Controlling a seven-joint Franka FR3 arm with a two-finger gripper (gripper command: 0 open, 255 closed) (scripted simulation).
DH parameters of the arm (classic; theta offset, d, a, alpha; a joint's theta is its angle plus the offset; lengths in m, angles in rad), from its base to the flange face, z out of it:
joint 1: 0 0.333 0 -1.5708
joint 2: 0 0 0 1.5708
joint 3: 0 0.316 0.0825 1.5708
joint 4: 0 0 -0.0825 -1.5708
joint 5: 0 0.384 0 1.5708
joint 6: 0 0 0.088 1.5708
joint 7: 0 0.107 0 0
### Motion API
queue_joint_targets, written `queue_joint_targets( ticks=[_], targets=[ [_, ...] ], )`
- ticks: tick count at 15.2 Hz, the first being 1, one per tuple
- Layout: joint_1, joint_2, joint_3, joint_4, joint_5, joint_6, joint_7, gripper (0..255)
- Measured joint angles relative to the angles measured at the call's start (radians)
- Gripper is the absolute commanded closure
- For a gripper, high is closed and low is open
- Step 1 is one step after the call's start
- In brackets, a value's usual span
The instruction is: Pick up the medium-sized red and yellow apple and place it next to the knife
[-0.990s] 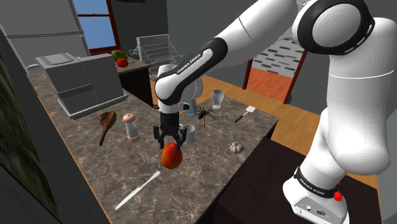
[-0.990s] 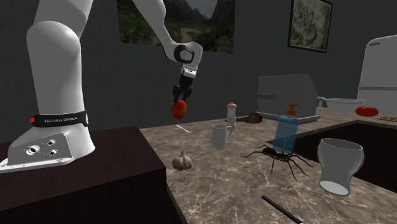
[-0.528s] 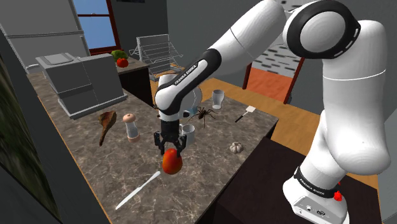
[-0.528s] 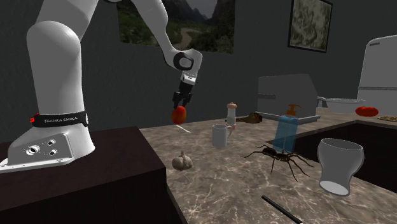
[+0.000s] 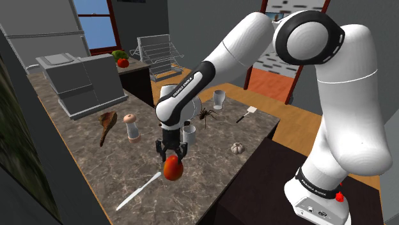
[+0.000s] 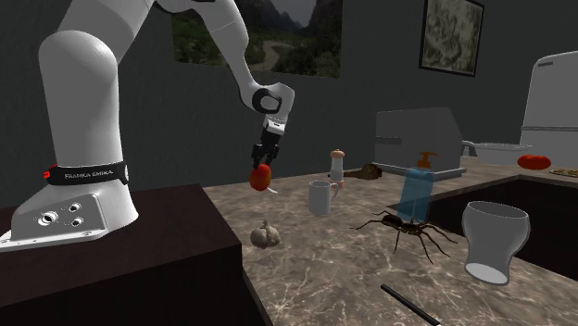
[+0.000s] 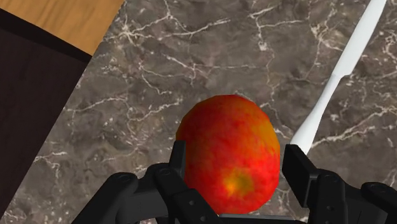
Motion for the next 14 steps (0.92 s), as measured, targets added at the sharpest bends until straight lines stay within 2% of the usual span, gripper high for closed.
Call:
queue_joint_targets(
  ticks=[14],
  targets=[
    [-0.004, 0.139, 0.012, 0.039, 0.025, 0.108, -0.045, 255]
  ],
)
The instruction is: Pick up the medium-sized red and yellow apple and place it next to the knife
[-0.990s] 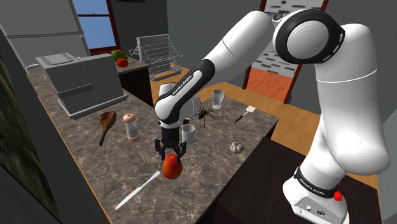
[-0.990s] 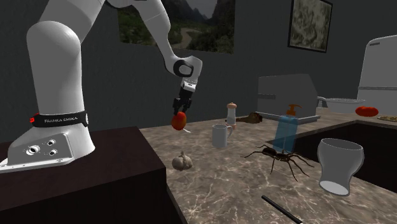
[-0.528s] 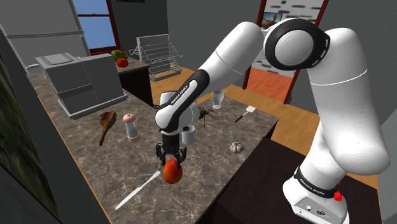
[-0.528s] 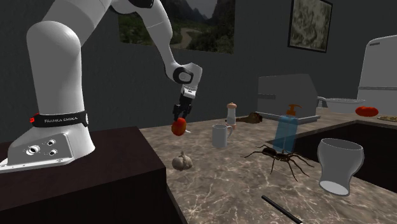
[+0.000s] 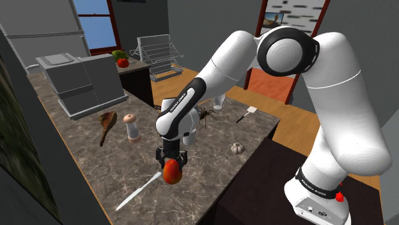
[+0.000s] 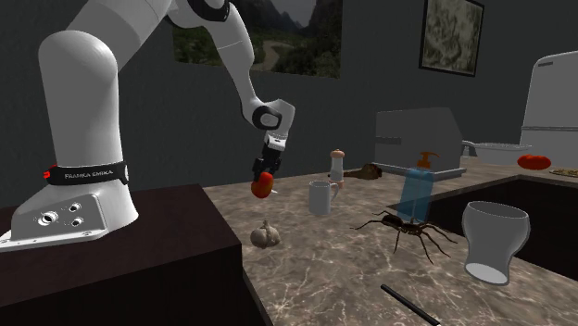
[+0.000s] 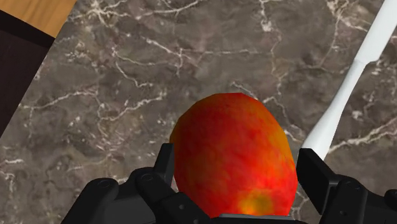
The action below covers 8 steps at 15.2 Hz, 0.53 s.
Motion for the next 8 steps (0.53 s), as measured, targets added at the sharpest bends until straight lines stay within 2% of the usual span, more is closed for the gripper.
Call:
queue_joint_targets(
  ticks=[4, 5, 8],
  targets=[
    [-0.002, 0.002, -0.001, 0.002, -0.001, -0.002, -0.002, 255],
    [-0.002, 0.002, 0.000, 0.001, 0.000, 0.000, -0.003, 0],
    [0.000, 0.008, 0.002, -0.006, 0.002, 0.004, -0.004, 0]
  ],
)
